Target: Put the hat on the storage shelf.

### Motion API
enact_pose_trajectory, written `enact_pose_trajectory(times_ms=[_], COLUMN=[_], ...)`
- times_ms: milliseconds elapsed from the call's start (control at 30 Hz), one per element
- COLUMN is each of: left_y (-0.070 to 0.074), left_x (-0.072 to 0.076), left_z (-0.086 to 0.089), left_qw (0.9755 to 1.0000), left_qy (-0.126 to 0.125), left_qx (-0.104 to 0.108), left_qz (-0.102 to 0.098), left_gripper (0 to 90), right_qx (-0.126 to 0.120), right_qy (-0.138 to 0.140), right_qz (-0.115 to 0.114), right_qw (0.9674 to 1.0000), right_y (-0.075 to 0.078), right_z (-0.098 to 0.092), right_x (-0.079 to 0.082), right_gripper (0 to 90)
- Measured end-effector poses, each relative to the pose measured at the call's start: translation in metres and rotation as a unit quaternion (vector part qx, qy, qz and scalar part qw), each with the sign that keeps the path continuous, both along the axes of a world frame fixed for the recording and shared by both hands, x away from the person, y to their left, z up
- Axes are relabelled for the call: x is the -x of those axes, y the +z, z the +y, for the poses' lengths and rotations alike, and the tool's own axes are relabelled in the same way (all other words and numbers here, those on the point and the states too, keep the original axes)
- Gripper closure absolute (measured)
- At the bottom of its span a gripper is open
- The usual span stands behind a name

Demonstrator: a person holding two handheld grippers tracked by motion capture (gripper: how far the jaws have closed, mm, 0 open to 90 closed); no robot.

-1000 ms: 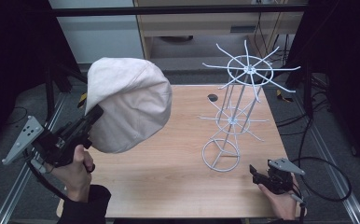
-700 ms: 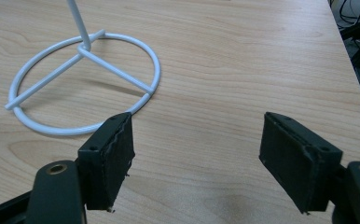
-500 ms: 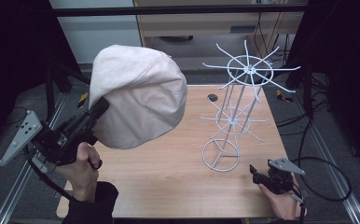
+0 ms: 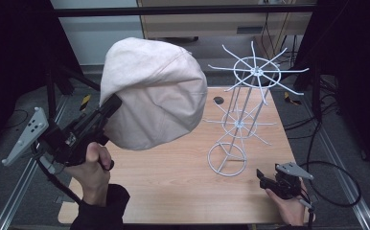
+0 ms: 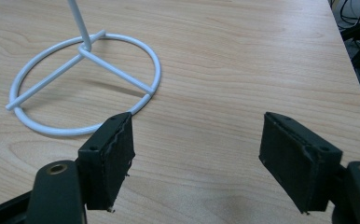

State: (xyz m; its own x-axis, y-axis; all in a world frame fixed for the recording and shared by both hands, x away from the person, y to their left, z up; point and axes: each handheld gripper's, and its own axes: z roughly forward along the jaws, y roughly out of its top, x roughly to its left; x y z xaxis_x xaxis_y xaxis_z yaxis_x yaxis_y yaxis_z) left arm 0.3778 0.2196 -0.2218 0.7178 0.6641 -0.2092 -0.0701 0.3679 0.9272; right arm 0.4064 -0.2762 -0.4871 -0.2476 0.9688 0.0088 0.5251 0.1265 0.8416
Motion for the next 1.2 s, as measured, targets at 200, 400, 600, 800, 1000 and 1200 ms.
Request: enact_pose_trajectory(times_ms=[200, 400, 600, 800, 1000, 1200], left_y=[0.006, 0.01, 0.015, 0.016, 0.016, 0.013], left_x=[0.0, -0.001, -0.003, -0.006, -0.01, -0.013], left_z=[-0.009, -0.019, -0.029, -0.042, -0.055, -0.065], left_qw=[0.9999, 0.9998, 0.9995, 0.9992, 0.9989, 0.9985], left_qy=[-0.011, -0.018, -0.028, -0.039, -0.047, -0.054], left_qx=[0.005, 0.0, -0.001, 0.0, -0.003, -0.008], left_qz=[-0.007, -0.011, -0.012, -0.009, -0.007, -0.003], left_gripper=[88.4, 88.4, 88.4, 88.4, 88.4, 88.4], right_qx=[-0.003, -0.002, -0.005, -0.003, -0.005, -0.01], right_qy=[0.0, 0.002, 0.003, 0.003, 0.003, 0.003], right_qz=[0.001, -0.001, -0.001, -0.004, -0.004, -0.001], right_qw=[1.0, 1.0, 1.0, 1.0, 1.0, 0.9999], right_y=[0.0, 0.0, 0.0, 0.0, 0.001, 0.001], right_z=[0.0, 0.0, 0.0, 0.0, 0.0, 0.0], right_x=[0.0, 0.0, 0.0, 0.0, -0.001, 0.0], right_gripper=[26.1, 26.0, 26.0, 26.0, 26.1, 26.0])
